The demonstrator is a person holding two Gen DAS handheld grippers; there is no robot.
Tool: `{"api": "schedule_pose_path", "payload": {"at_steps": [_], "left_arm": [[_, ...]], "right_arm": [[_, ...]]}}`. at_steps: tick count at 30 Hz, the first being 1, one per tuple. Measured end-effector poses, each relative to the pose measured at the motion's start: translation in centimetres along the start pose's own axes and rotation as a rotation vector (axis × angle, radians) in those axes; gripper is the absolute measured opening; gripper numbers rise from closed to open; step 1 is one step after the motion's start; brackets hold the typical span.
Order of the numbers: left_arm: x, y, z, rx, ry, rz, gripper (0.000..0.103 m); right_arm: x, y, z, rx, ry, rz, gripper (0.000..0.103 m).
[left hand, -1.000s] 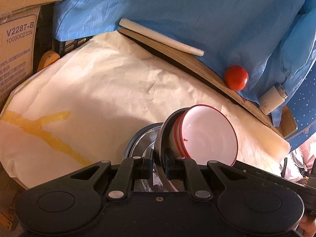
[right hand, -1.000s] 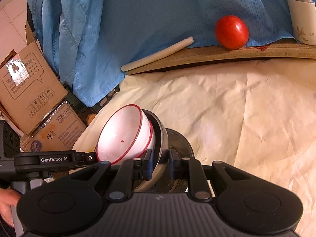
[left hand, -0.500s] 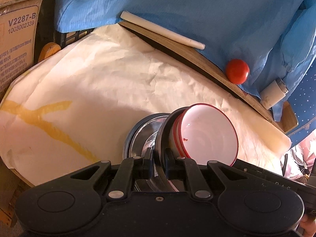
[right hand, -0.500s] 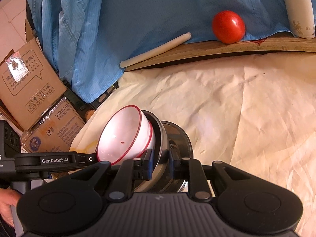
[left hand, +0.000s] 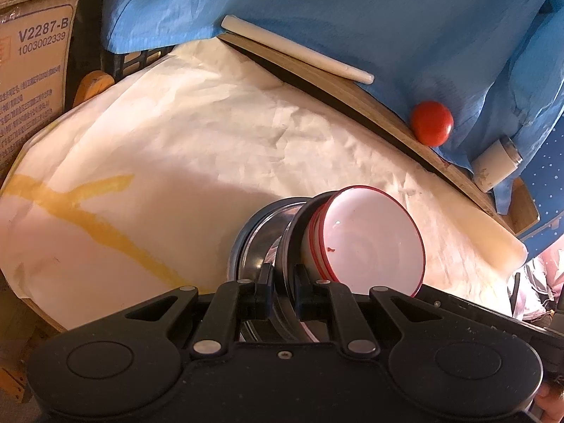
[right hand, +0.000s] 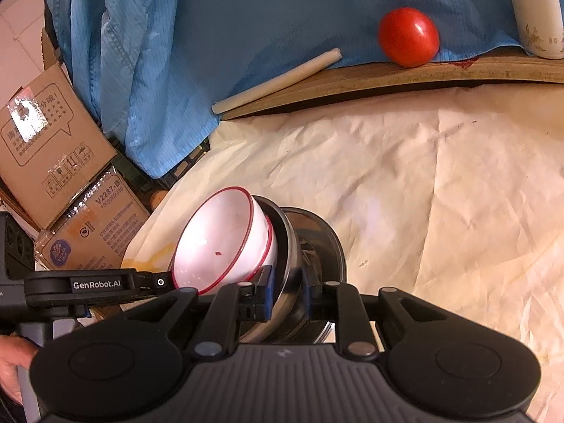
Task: Organize plates and bowls
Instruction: 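Carry the steel bowl with both grippers over the plate stack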
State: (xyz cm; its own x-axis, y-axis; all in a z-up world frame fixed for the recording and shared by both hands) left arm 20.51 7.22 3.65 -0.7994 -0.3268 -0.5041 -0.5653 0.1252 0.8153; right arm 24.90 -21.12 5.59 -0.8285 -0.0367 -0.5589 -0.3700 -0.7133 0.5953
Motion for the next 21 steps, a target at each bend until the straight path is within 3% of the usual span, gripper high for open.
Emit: {"api": "schedule_pose_path", "payload": {"at_steps": [21], "left_arm": [[-0.2,-1.0,0.6,-0.005,0.005,0.031,0.012]], "right_arm": [[0.0,-1.2,-0.5,0.005,-0.008,0.033,0.02]]}}
Point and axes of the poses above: each gripper's, at about its wrist camera, not at the fingertips, and y roughly against the way its jaws point, z to its left, x to its underside, the point moved 3 cm from there along -y, roughly the way its jaws point, and after that the axes turned 8 degrees about -x, right-handed, at the moved point
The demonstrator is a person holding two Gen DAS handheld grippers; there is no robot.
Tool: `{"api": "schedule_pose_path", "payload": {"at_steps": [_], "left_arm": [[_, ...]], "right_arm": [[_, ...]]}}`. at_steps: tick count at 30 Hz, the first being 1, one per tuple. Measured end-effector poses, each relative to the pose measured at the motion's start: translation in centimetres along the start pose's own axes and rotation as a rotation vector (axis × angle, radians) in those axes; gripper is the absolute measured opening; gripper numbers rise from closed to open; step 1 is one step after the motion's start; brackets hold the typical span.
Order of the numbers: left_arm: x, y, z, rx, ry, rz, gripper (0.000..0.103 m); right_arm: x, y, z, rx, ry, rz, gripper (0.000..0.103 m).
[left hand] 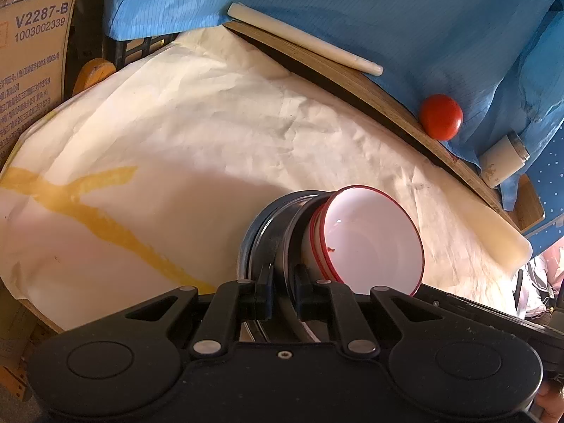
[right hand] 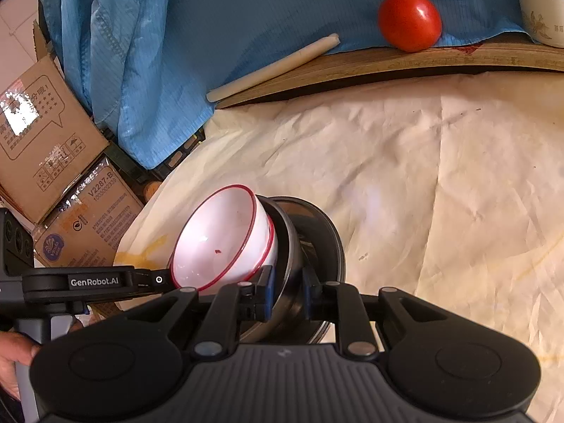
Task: Organize plates and bowls
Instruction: 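Carry the steel bowl with both grippers over the plate stack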
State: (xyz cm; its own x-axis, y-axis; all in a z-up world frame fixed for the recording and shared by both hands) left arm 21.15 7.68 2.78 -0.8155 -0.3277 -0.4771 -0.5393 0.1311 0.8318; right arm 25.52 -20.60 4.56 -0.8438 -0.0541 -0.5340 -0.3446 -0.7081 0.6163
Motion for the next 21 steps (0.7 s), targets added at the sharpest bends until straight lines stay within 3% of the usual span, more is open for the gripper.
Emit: {"api": "schedule_pose_path", "payload": {"at_steps": [21], "left_arm": [[-0.31,-0.31,0.25,0.019,0.014,0.008,0.012]], "right_arm": [[0.1,0.12,-0.32,-0.015,-0.013,-0.017,0.021]]}}
Point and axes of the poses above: each gripper's, at about its wrist camera, not at the fingertips, and y roughly against the way its jaws point, z to its left, x to its underside, the point moved 3 cm from there along -y, roughly the way its jaws point, and after that the axes turned 8 degrees about -x, right-handed, at the moved point
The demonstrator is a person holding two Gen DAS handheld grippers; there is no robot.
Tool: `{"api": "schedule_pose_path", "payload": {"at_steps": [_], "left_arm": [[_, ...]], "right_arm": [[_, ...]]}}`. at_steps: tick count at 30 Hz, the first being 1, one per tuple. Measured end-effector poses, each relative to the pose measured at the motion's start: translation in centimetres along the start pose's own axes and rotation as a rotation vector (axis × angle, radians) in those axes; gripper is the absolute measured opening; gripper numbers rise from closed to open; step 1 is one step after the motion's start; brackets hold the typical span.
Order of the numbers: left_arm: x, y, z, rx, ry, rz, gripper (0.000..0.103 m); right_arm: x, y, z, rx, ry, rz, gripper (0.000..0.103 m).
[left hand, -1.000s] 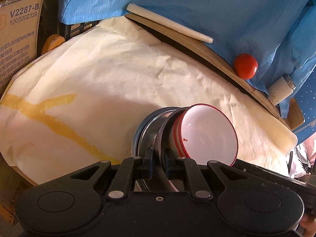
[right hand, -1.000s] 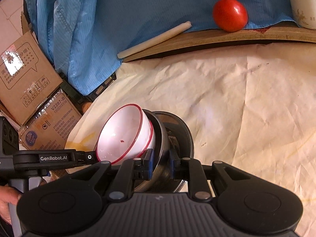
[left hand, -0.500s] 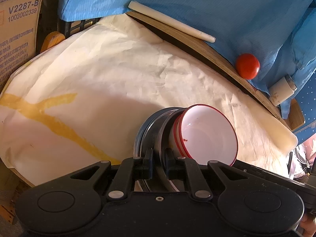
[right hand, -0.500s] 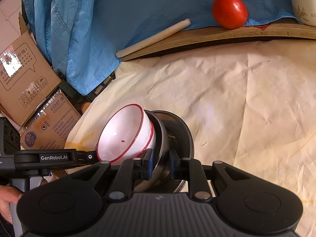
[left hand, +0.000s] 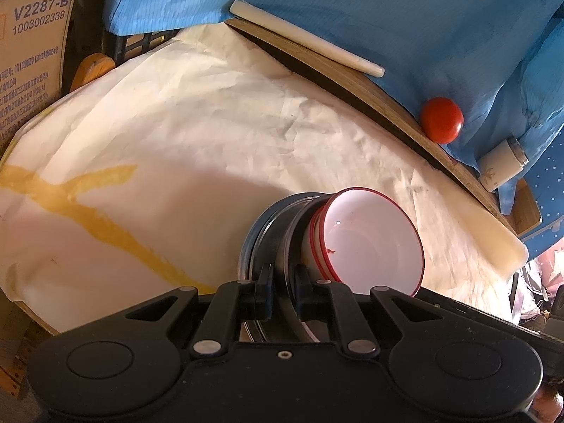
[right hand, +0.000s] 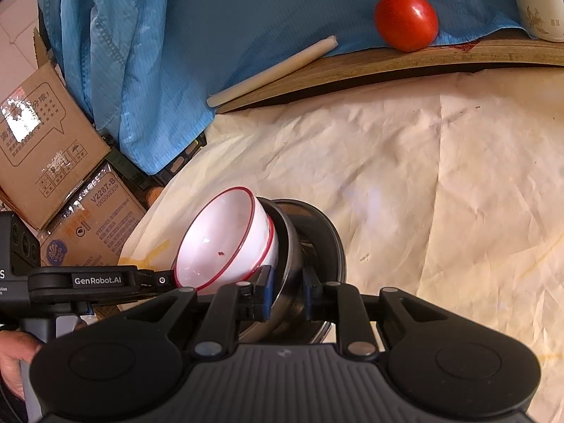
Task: Organize plates and bowls
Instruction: 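Carry the steel bowl with both grippers over the plate stack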
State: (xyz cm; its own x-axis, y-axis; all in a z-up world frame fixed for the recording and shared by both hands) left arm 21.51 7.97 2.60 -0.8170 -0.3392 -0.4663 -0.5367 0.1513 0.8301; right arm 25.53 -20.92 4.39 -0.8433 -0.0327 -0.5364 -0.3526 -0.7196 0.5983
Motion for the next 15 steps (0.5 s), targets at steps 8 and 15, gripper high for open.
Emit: {"api": "schedule_pose_path", "payload": {"at_steps": [8,15], "left_arm": [[-0.1,0.03,-0.16,-0.005,-0.019,-0.003,0.011],[-0.08,0.02,-0.36,-0.011,-0.028,-0.009,0.011]], "right_arm": [[0.07,0.02,-0.06,-0.013,-0.017,-0.007,0.022],[0.02,0.06,-0.16,-0.011,-0.01,-0.007,0.022]]}}
Point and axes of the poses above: each gripper's, at about its wrist camera, not at the fingertips, and y roughly against the way its jaws point, z to its left, x to its underside, the point moved 3 cm from there along -y, roughly the way its jaws point, and after that the axes turned 8 degrees about -x, right-handed, at the moved point
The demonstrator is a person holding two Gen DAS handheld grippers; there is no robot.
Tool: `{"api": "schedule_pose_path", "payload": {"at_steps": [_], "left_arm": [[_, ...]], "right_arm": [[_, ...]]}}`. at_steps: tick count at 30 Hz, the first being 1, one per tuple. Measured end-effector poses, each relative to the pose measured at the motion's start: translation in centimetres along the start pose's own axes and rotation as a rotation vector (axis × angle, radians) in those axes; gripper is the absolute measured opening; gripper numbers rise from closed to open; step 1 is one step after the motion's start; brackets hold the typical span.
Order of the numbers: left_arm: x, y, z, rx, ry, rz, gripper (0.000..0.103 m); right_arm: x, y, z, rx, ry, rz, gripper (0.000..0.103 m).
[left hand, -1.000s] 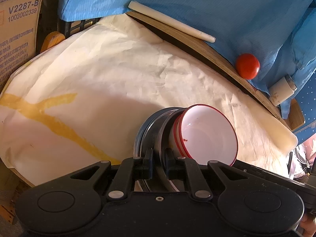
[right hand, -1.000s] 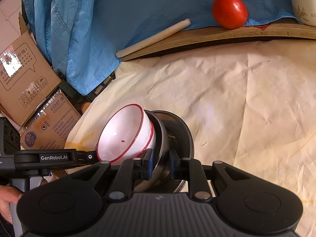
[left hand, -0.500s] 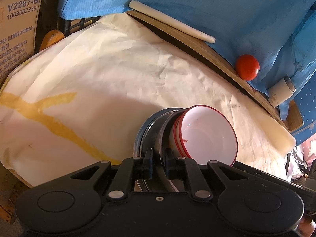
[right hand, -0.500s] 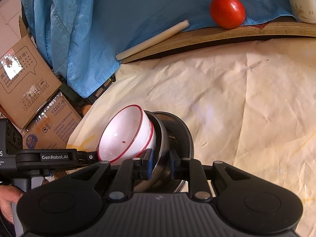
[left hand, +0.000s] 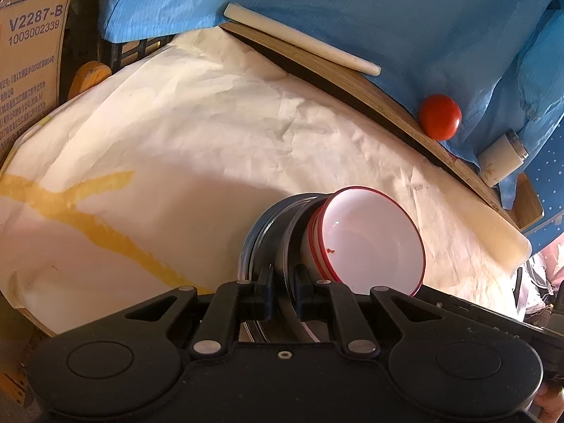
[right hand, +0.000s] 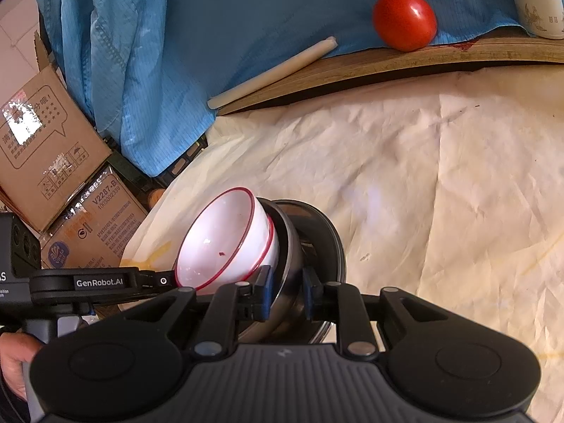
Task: Organize plates and bowls
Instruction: 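Carry the steel bowl with both grippers over the plate stack, then lower the steel bowl onto the stacked plates with both grippers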
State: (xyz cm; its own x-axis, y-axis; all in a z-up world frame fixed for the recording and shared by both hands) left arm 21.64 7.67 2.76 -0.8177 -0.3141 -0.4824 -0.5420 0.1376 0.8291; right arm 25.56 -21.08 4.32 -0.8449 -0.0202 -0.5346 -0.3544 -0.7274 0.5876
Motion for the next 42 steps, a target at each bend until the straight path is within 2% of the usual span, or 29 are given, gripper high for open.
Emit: {"api": "schedule_pose_path", "payload": {"at_steps": [12,21,34,42], "left_arm": [[0.1,0.1,0.0,-0.003,-0.008,-0.004,0.011],[-0.1,0.2,0.3,-0.012,-0.007,-0.012,0.017],[-0.2,0.5,0.5,-0.008,0.0,-0.029,0.017],[-0.1,0.7,1.0,-0.022,0.01,-0.041,0.029]], "right_arm": [[0.1,0.0,-0.1,0.015,-0.009,-0.012,0.032],[0.2,0.1,-0.2,0.025,-0.001,-0.019,0.032],[0.2,0.2,0.9,0.096,0.07,-0.029,0.034],[0.2,0.2,0.9,0.095,0.072,-0.032,0.034]]}}
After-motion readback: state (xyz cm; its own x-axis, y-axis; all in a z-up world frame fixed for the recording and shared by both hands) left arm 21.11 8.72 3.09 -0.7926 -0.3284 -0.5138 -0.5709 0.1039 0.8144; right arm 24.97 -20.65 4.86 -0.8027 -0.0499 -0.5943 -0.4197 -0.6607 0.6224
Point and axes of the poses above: each gripper's, at about its wrist camera, not at the fingertips, and y roughly against the way its jaws point, z to its left, x to its underside, the point moved 3 cm from there along -y, roughly the way its jaws point, and after that the axes turned 8 degrees about -x, right-handed, at the moved point
